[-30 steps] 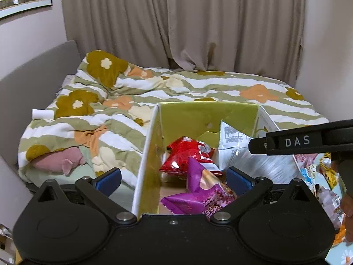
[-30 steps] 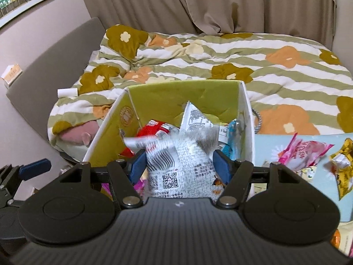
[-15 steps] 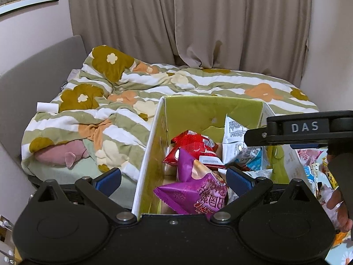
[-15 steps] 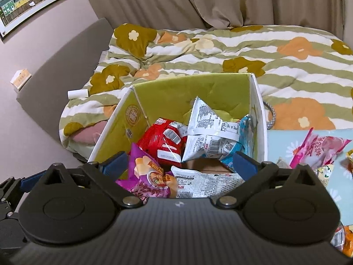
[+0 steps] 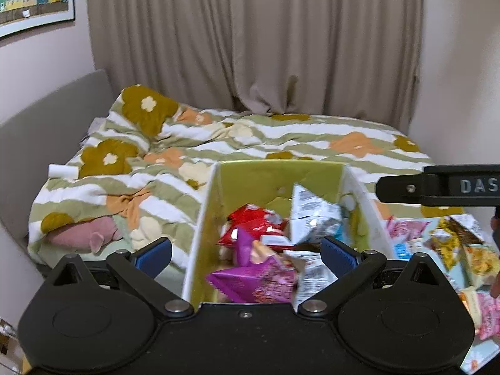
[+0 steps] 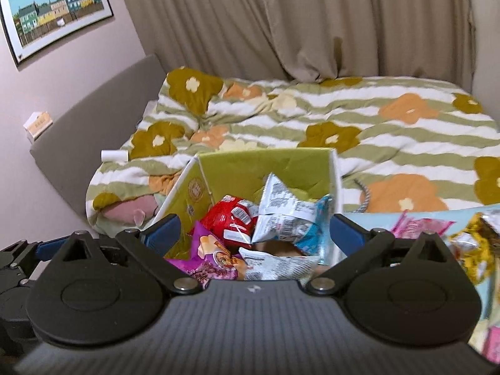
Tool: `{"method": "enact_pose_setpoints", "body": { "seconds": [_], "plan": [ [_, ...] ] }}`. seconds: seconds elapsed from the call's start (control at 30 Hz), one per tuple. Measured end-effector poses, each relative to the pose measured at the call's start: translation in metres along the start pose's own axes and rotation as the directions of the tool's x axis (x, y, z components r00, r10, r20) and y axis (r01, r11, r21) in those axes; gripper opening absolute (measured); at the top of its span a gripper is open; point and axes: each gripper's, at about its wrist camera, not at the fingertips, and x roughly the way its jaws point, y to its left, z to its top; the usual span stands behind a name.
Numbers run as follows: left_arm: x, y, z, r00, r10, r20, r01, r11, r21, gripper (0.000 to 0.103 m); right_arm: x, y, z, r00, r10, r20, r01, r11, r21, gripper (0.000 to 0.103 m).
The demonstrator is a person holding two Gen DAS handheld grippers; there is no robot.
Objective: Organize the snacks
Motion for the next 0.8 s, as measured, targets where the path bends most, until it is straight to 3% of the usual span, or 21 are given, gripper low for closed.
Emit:
{"method": "enact_pose_setpoints", "body": {
  "seconds": [0.17, 0.4, 0.6, 0.8],
  "plan": [
    [-0.016, -0.022, 0.0, 0.996, -0.087, 0.028, 0.086, 0.996, 0.018, 0.103, -0.044, -0.018, -0.008, 0.993, -0.101, 0.053, 0.101, 0.995, 0.008, 0.103],
    [-0.03, -0.066, -0.007, 0.984, -0.174, 0.028, 0.172, 0.983, 0.059, 0.103, -0.1, -0.076, -0.027, 0.969, -0.228, 0.095, 0.22, 0.972, 0.087, 0.103],
    [-0.029, -0.123, -0.016, 0.973, -0.233, -0.002, 0.232, 0.97, 0.071, 0.103, -0.133, -0.139, -0.05, 0.937, -0.342, 0.077, 0.331, 0.935, 0.131, 0.103],
    [-0.007, -0.18, -0.024, 0.961, -0.264, -0.089, 0.268, 0.962, 0.043, 0.103, -0.147, -0.197, -0.074, 0.922, -0.388, 0.019, 0.382, 0.914, 0.137, 0.103]
  ]
}}
